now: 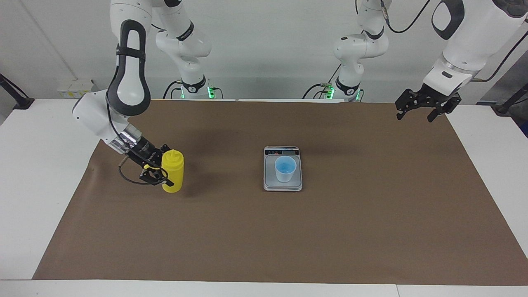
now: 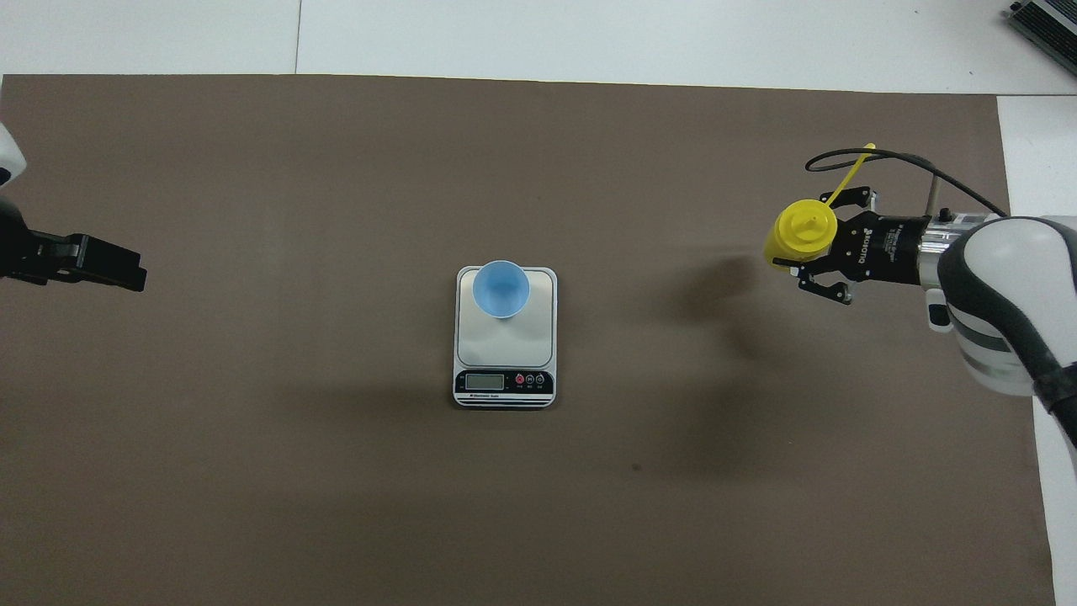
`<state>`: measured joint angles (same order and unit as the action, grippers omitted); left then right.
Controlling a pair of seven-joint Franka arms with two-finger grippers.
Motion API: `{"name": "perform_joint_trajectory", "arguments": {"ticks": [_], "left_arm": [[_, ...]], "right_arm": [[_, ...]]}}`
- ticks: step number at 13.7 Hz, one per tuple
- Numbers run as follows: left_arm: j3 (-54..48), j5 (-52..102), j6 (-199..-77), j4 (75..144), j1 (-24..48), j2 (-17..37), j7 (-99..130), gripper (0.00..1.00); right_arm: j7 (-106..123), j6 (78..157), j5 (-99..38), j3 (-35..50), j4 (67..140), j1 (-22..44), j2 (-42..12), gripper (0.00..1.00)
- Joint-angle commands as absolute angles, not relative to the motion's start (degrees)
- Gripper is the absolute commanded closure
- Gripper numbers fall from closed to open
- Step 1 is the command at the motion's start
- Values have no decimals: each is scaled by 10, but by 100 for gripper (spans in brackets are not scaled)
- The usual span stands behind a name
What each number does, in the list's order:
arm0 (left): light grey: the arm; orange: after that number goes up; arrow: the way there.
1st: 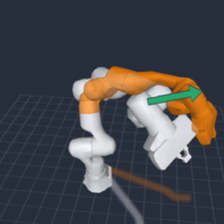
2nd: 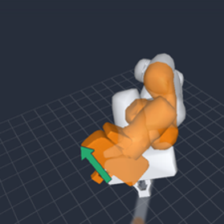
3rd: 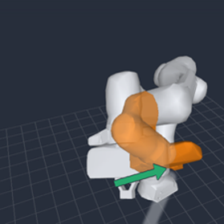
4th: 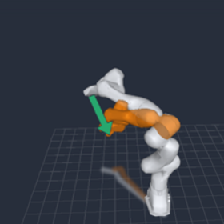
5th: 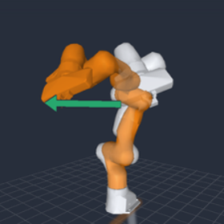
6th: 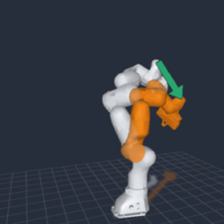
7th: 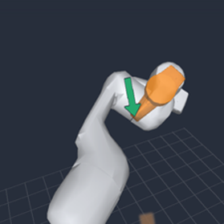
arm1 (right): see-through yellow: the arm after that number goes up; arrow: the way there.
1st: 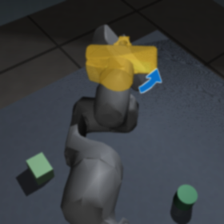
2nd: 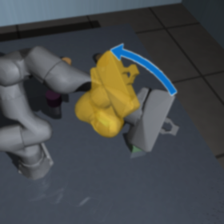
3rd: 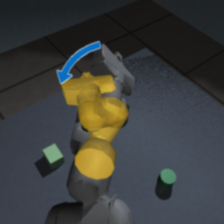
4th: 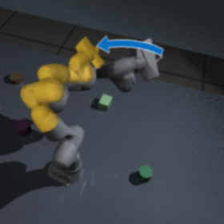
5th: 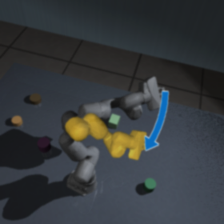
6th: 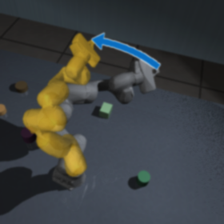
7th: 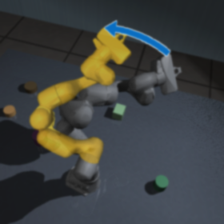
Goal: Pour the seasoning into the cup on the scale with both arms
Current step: 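Lift the yellow bottle with the right gripper toward the cup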
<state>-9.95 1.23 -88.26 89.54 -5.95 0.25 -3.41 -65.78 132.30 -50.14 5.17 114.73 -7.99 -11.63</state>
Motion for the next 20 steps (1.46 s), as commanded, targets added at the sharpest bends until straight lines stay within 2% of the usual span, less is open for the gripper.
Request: {"name": "perform_joint_trajectory", "arguments": {"ticks": [1, 4, 7, 9, 12, 15, 20], "left_arm": [[-107, 4, -866, 882, -67, -1, -35, 0], [-106, 12, -882, 892, -69, -4, -32, 0], [-105, 12, -883, 895, -68, -5, -31, 0], [-105, 12, -883, 896, -68, -5, -30, 0], [-105, 12, -883, 896, -68, -5, -30, 0], [-105, 12, -884, 896, -68, -5, -29, 0], [-105, 11, -884, 896, -68, -5, -31, 0]], "right_arm": [[-737, 1408, -469, 52, 1161, -29, -98, 100], [-764, 1431, -368, 51, 1156, 25, -98, 100], [-907, 1487, -233, 51, 1149, 72, -103, 100], [-963, 1483, -114, 52, 1133, 75, -110, 100], [-1009, 1463, -40, 49, 1107, 105, -119, 100], [-1056, 1439, 133, 52, 1072, 122, -139, 100], [-1108, 1428, 237, 51, 1001, 175, -183, 100]]}}
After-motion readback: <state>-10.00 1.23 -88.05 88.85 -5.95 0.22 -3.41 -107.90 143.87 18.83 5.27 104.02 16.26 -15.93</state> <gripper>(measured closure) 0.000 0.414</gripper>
